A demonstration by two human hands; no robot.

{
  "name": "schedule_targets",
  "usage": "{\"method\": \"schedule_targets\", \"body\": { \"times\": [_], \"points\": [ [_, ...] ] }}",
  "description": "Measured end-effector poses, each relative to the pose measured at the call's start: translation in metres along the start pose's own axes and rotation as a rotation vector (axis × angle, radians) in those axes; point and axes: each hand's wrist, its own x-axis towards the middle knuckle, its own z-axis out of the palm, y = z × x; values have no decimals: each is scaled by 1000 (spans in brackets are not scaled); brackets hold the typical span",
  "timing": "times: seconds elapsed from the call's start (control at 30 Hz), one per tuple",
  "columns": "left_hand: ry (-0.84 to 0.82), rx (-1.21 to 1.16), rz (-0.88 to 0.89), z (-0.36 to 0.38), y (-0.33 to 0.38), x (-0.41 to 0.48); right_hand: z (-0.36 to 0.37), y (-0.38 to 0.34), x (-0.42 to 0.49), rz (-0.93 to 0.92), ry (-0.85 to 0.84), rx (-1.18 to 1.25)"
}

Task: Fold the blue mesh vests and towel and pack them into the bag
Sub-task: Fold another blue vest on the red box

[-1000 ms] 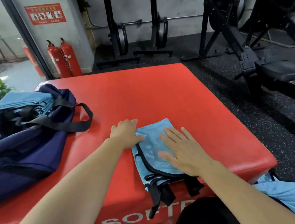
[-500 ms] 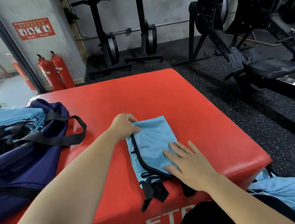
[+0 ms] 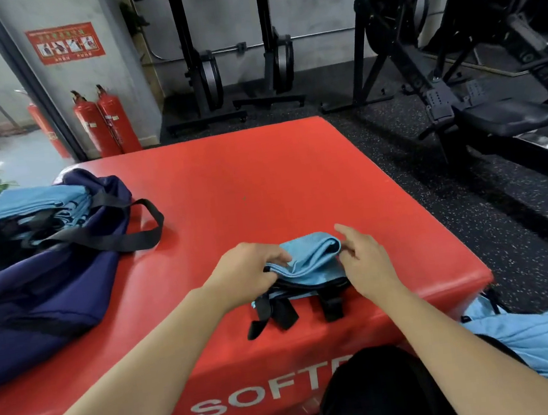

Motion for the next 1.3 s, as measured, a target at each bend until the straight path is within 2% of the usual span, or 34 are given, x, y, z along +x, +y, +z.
{"method": "schedule_targets", "body": {
  "times": [0.23, 0.33, 0.37, 0.47, 0.53, 0.57, 0.63, 0.7, 0.77, 0.83, 1.03, 1.1, 1.17, 1.23, 1.3],
  "points": [
    [11, 145, 64, 15, 0, -22, -10, -24, -10, 216, -50, -74],
    [-39, 108, 66, 13, 5, -32, -13, -31, -13, 271, -19, -46],
    [-32, 29, 31, 10, 7, -35, -13, -34, -13, 276, -7, -57],
    [147, -366, -110, 1, 15, -36, -11, -36, -16, 246, -16, -300],
    [327, -409, -173, -2, 16, -24, -9, -39, -19, 204, 11, -465],
    [342, -353, -210, -2, 15, -17, -8, -41, -20, 125, 31, -543],
    [171, -111, -297, 6, 12, -5, -2, -45, -21, -130, -21, -654],
    [-49, 88, -341, 23, 12, -5, 4, -46, -22, -268, -202, -675],
    [-143, 181, -333, 40, 11, -15, 8, -39, -26, -205, -370, -661],
    [-150, 207, -305, 51, 9, -26, 11, -27, -33, -154, -452, -630],
    [-141, 139, -267, 55, 3, -30, 17, -16, -39, -122, -474, -471],
    [-95, 59, -300, 51, 2, -28, 13, -17, -33, -81, -375, -208],
    [82, -131, -432, 43, 2, -25, 4, -16, -27, -16, -95, 49],
    [270, -270, -627, 33, 4, -24, -6, -13, -20, 76, 113, 56],
    [280, -342, -790, 25, 12, -25, -11, -11, -14, 236, 112, -41]
  ]
}}
